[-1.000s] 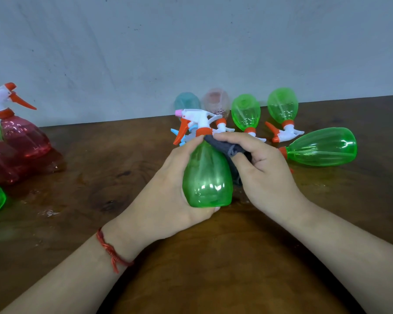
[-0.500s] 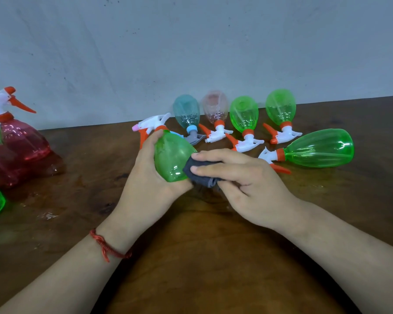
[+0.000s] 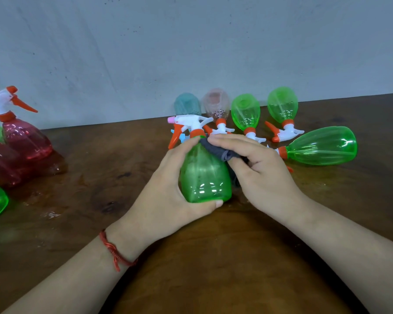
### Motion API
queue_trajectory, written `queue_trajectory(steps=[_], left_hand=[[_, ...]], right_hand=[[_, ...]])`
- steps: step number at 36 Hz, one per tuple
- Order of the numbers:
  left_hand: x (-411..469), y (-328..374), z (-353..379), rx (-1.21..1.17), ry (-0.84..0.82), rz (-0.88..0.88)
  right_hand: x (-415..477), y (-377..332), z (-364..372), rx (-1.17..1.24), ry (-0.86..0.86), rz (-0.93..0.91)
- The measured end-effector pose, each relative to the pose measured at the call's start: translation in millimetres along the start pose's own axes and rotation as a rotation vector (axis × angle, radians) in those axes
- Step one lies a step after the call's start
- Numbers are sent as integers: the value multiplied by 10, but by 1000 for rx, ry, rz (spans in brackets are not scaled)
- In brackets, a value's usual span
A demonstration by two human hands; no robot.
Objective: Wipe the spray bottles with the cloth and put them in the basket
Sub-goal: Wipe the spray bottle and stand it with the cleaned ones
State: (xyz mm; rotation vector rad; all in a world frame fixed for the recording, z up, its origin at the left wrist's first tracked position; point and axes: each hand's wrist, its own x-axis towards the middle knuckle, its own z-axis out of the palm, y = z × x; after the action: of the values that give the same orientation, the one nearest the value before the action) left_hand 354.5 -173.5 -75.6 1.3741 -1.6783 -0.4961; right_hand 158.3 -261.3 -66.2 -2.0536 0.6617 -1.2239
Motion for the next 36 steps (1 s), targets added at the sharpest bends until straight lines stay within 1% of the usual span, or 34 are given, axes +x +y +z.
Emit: queue_trajectory(steps=[3, 6, 7, 9, 12, 15, 19, 22, 26, 30, 36], left_hand=[[-30, 54, -6, -80, -36, 26], [-44, 98, -50, -182, -71, 33], [-41, 106, -65, -177, -81, 35], [-30, 107, -85, -92, -90, 57], [-18, 108, -88, -11, -84, 71], [-12, 116, -51, 21, -78, 58], [-16, 120, 1, 32, -54, 87], [-9, 64, -3, 11, 1, 49], [30, 4, -55, 14, 131, -8], [64, -19, -136, 47, 245, -62], [69, -49, -152, 71, 260, -91]], right_hand=[[43, -29, -23, 177, 24, 94], [59, -65, -69, 244, 42, 87], [59, -71, -80, 243, 48, 74], [50, -70, -87, 233, 58, 59], [34, -51, -71, 187, 59, 53], [12, -27, -40, 105, 48, 33], [-7, -15, -28, -1, 15, -27], [-18, -24, -35, -68, -14, -85], [-56, -36, -40, -136, -62, -161], [-84, -77, -44, -207, -148, -231], [-106, -94, -53, -293, -193, -303]])
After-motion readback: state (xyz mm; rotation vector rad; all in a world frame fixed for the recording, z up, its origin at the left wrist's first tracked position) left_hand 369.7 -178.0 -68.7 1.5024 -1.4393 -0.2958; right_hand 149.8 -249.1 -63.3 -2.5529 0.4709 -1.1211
